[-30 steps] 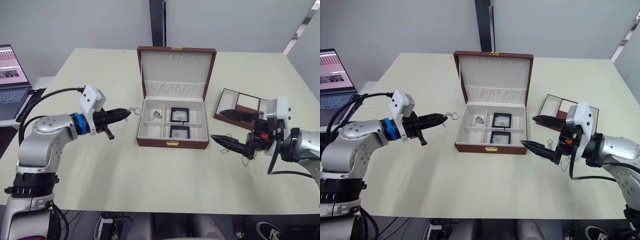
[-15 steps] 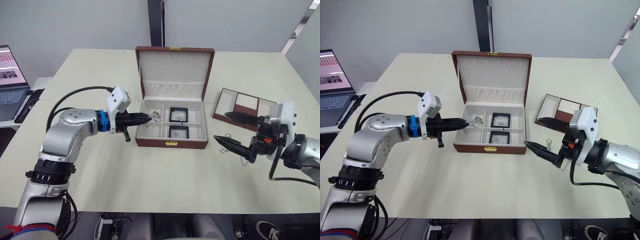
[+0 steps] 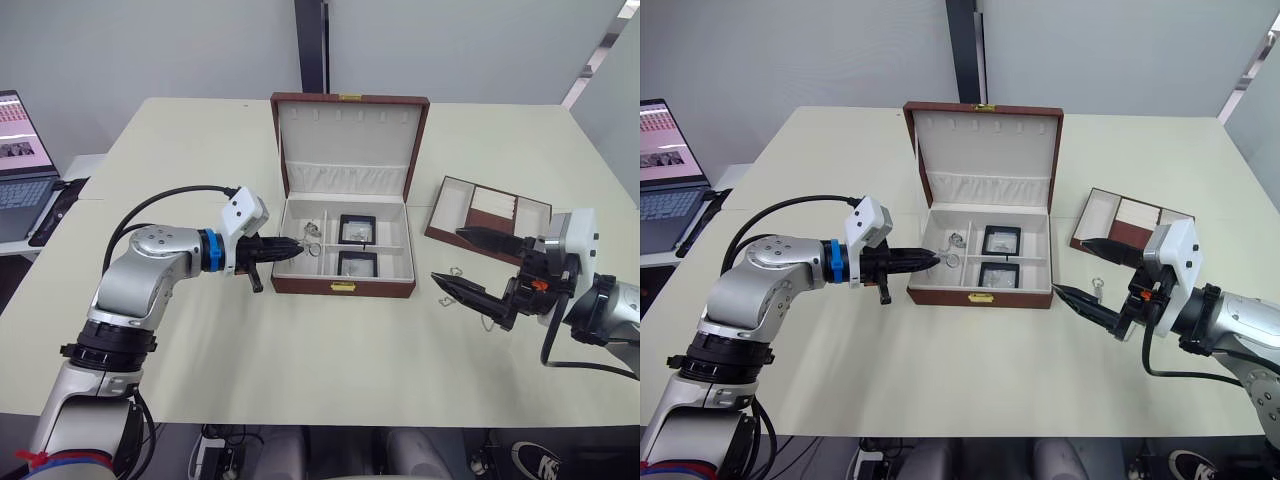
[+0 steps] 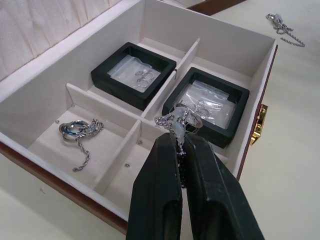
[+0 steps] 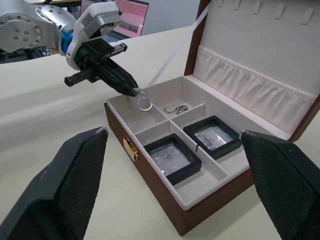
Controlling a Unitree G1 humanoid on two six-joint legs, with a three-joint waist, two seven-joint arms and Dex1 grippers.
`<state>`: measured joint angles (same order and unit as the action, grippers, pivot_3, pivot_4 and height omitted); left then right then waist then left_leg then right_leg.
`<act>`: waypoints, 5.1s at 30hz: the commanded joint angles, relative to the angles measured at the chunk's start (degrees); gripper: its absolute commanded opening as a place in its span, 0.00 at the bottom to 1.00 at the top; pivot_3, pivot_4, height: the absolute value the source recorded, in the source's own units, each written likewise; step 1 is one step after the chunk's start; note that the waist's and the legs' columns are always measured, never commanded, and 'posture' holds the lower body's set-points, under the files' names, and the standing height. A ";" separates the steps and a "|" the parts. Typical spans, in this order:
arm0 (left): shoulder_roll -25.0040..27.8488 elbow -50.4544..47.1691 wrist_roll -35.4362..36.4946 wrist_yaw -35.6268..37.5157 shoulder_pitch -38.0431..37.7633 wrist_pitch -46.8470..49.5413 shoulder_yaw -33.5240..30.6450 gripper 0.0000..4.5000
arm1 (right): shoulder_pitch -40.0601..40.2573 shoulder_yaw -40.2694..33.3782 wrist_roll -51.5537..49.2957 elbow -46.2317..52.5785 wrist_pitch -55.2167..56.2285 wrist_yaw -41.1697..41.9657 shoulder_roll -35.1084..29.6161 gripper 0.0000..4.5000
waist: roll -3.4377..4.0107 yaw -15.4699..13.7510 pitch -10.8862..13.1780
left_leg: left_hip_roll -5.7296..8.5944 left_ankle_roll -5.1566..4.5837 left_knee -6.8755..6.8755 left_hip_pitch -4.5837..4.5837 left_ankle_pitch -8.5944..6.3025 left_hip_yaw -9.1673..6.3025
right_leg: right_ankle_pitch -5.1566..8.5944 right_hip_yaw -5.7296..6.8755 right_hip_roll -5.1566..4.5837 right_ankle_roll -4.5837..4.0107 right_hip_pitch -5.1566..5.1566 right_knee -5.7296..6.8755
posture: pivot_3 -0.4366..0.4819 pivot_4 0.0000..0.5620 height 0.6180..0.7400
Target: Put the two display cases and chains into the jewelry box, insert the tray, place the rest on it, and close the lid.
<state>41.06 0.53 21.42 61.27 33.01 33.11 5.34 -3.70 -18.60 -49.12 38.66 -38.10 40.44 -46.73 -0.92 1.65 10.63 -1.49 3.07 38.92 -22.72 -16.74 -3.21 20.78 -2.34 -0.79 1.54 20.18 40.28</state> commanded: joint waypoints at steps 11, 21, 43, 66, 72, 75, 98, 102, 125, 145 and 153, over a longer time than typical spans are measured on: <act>0.09 -1.19 5.11 -0.69 2.06 3.41 -5.99 0.90 | -0.49 -1.67 0.63 -2.44 1.68 2.05 -0.47 1.00 | 0.00 0.01 0.00 | 0.00 0.00 0.00 -0.01 0.00 0.00 | 0.00 0.01 0.01 0.00 0.01 0.00 | 0.48 0.27 1.00; 9.73 0.17 8.77 1.43 -8.63 3.91 -18.99 0.99 | 5.10 -8.10 8.06 -20.95 8.68 13.51 -4.77 1.00 | -0.01 0.11 0.00 | -0.04 0.00 0.00 0.07 0.00 0.06 | 0.00 -0.04 -0.04 0.00 -0.01 0.01 | 0.48 0.27 1.00; 9.58 3.02 3.74 -10.72 -42.68 -7.95 -45.89 0.99 | -1.44 -9.19 22.08 -61.03 26.91 17.93 -3.98 1.00 | 0.03 0.11 0.02 | -0.03 -0.01 -0.09 0.19 -0.01 0.21 | 0.00 -0.13 -0.25 0.00 -0.02 0.03 | 0.48 0.27 1.00; 9.49 -0.62 5.46 -12.39 -39.87 -7.07 -41.93 0.99 | -2.42 -8.26 22.36 -62.44 27.69 20.76 -5.91 1.00 | 0.04 0.21 0.01 | -0.05 0.00 -0.13 0.28 -0.01 0.26 | 0.00 -0.15 -0.23 0.00 -0.08 0.04 | 0.48 0.27 1.00; 12.00 -9.93 10.90 -8.44 -32.37 -1.53 -35.41 0.99 | -6.85 -5.33 21.61 -57.22 21.08 27.17 -12.19 1.00 | 0.05 0.17 0.01 | -0.03 0.00 -0.08 0.28 -0.01 0.26 | 0.00 -0.16 -0.24 0.00 -0.10 0.09 | 0.48 0.27 1.00; 12.15 -13.25 12.99 -5.82 -25.69 0.33 -28.60 0.99 | -11.71 -1.10 22.49 -57.18 18.39 32.46 -16.36 1.00 | 0.06 0.19 0.01 | -0.03 0.00 -0.10 0.27 -0.01 0.26 | 0.00 -0.14 -0.23 0.00 -0.08 0.07 | 0.48 0.27 1.00; -13.03 -6.32 3.69 1.64 2.66 -13.38 4.58 0.99 | -49.95 27.97 51.34 -97.22 38.64 39.92 -7.85 1.00 | 0.06 0.23 0.03 | -0.01 0.22 0.06 0.10 0.12 0.48 | -0.01 -0.12 -0.21 -0.01 0.09 0.08 | 0.48 0.27 1.00; -14.41 -6.25 3.54 1.12 2.31 -13.99 4.07 0.99 | -51.10 28.67 53.91 -100.96 40.58 38.55 -6.77 1.00 | 0.06 0.22 0.03 | -0.02 0.23 0.08 0.11 0.13 0.48 | -0.01 -0.12 -0.22 -0.01 0.09 0.12 | 0.48 0.27 1.00; -16.94 -6.59 2.67 0.44 1.61 -14.76 4.28 1.00 | -53.08 26.74 56.38 -107.71 44.76 34.19 -4.03 0.00 | 0.07 0.24 0.03 | -0.01 0.24 0.09 0.14 0.13 0.50 | -0.01 -0.12 -0.23 -0.01 0.07 0.15 | 0.48 0.27 1.00; -14.58 -9.73 3.15 -3.11 -4.97 -16.24 0.10 1.00 | -34.00 17.24 46.02 -72.16 30.50 46.93 -18.85 0.00 | 0.13 -0.02 0.05 | -0.07 0.23 0.07 -0.04 0.13 0.35 | 0.00 -0.09 -0.24 -0.01 0.07 0.00 | 0.48 0.27 1.00; -12.05 -12.70 3.53 -4.15 -11.10 -17.83 -3.52 1.00 | -12.72 4.89 35.47 -37.61 12.40 45.63 -24.36 0.00 | 0.27 0.16 -0.02 | -0.04 0.13 0.11 0.09 0.08 0.37 | 0.00 -0.13 -0.24 -0.01 -0.03 0.12 | 0.48 0.27 1.00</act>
<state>28.27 -9.46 24.32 57.74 22.73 16.57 3.73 -17.18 -9.47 -10.23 -6.32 -22.31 86.49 -69.38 -0.65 1.82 10.61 -1.55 3.10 39.02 -22.56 -16.72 -2.82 20.77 -2.48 -1.01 1.53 20.12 40.40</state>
